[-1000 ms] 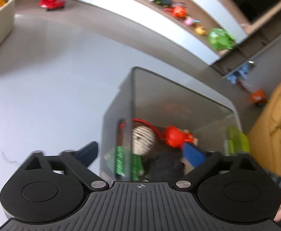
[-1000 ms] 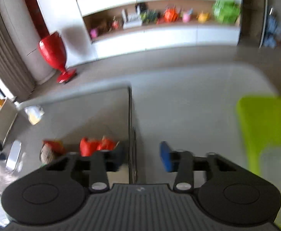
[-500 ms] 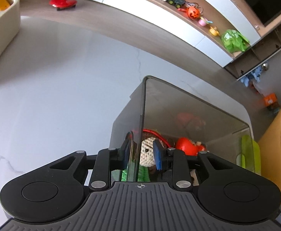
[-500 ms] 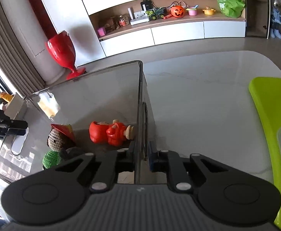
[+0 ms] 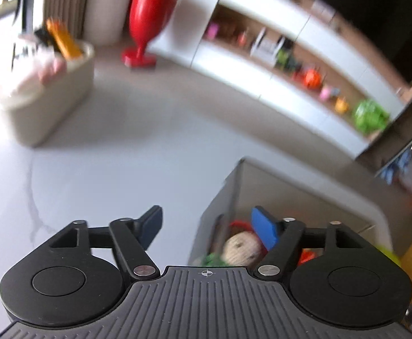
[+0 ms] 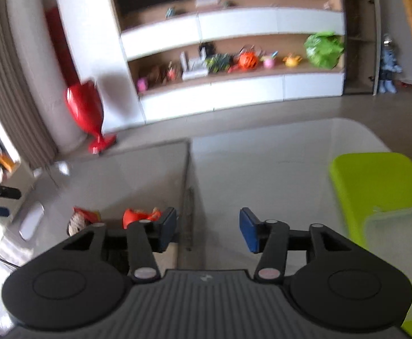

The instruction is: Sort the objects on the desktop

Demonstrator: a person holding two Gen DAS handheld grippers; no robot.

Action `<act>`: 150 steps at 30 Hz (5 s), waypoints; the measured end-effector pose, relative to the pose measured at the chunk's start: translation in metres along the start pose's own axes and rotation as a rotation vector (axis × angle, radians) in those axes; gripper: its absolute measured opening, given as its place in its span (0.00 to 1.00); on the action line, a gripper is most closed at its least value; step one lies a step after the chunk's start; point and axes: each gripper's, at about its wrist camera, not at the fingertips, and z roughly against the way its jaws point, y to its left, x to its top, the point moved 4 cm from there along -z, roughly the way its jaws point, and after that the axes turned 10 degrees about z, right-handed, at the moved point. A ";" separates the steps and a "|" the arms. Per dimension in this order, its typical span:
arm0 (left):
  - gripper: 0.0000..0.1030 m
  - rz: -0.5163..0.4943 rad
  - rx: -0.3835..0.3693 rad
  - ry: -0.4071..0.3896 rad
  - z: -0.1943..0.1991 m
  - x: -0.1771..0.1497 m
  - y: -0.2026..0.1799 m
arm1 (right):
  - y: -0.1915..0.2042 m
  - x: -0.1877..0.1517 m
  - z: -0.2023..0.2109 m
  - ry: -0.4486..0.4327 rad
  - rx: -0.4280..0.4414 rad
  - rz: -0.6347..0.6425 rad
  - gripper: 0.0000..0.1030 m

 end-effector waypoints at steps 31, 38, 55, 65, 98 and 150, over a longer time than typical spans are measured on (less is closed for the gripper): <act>0.95 -0.129 -0.554 0.993 -0.140 -0.399 -0.261 | -0.299 -0.284 0.157 -0.284 -0.113 -1.117 0.70; 0.95 -0.025 -0.630 0.919 -0.158 -0.397 -0.260 | -0.292 -0.286 0.154 -0.365 -0.001 -1.058 0.70; 0.31 -0.107 -0.516 1.117 -0.146 -0.448 -0.266 | -0.287 -0.316 0.133 -0.356 -0.039 -1.154 0.73; 0.82 -0.092 -0.567 1.002 -0.122 -0.413 -0.263 | -0.286 -0.300 0.105 -0.353 -0.006 -1.257 0.60; 0.99 -0.012 -0.611 0.911 -0.161 -0.381 -0.274 | -0.304 -0.305 0.145 -0.395 0.376 -1.449 0.17; 0.54 0.019 -0.692 0.686 -0.112 -0.357 -0.240 | -0.284 -0.282 0.175 -0.446 0.471 -1.339 0.17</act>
